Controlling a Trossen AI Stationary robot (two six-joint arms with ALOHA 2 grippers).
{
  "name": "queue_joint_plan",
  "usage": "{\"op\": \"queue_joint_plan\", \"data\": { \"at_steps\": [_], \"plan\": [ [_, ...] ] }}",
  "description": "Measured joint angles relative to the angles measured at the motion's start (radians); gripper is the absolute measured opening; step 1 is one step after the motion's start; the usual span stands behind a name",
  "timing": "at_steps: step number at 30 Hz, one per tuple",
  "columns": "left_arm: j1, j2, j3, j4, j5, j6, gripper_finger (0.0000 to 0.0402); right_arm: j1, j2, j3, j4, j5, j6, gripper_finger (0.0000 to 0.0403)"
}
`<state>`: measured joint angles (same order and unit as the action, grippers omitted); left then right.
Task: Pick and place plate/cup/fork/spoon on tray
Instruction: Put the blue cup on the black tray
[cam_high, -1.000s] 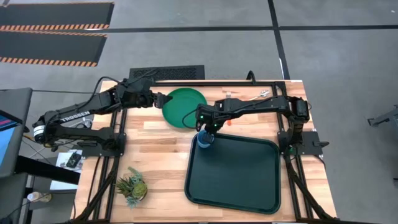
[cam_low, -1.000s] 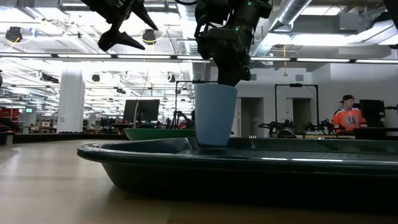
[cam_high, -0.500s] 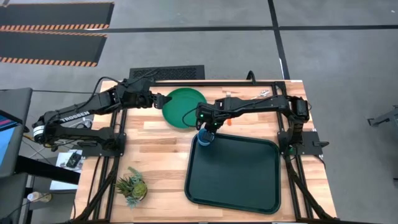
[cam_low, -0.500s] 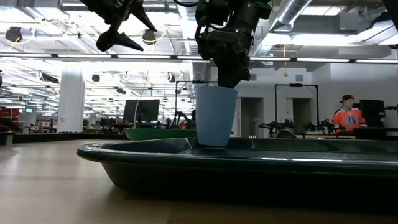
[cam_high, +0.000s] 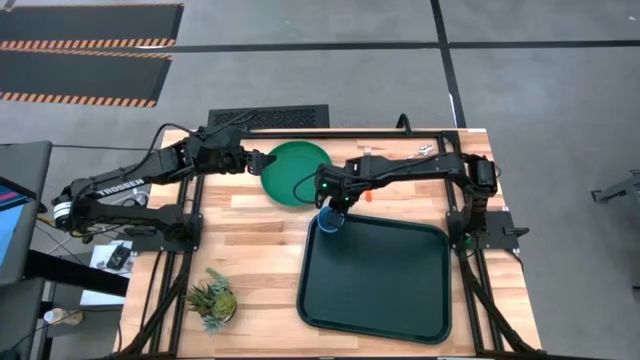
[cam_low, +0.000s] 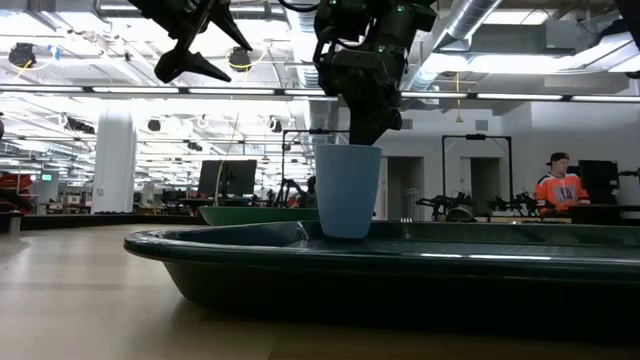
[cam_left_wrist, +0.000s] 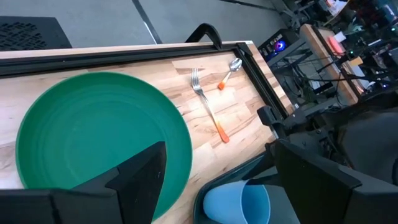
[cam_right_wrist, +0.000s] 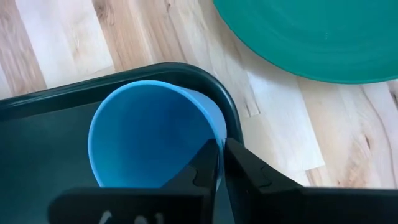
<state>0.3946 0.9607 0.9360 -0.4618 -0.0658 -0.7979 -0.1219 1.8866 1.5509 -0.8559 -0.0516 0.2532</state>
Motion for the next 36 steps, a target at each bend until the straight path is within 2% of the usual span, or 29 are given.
{"op": "queue_joint_plan", "data": {
  "at_steps": [18, 36],
  "plan": [
    [0.000, 0.000, -0.001, 0.000, 0.000, -0.008, 0.0284, 0.000, 0.000, 0.000, 0.008, -0.049, 0.001, 0.0057],
    [0.000, 0.000, -0.001, 0.000, -0.001, -0.015, 0.0284, -0.005, 0.000, -0.001, 0.021, -0.059, -0.015, 0.0161]
  ]
}}
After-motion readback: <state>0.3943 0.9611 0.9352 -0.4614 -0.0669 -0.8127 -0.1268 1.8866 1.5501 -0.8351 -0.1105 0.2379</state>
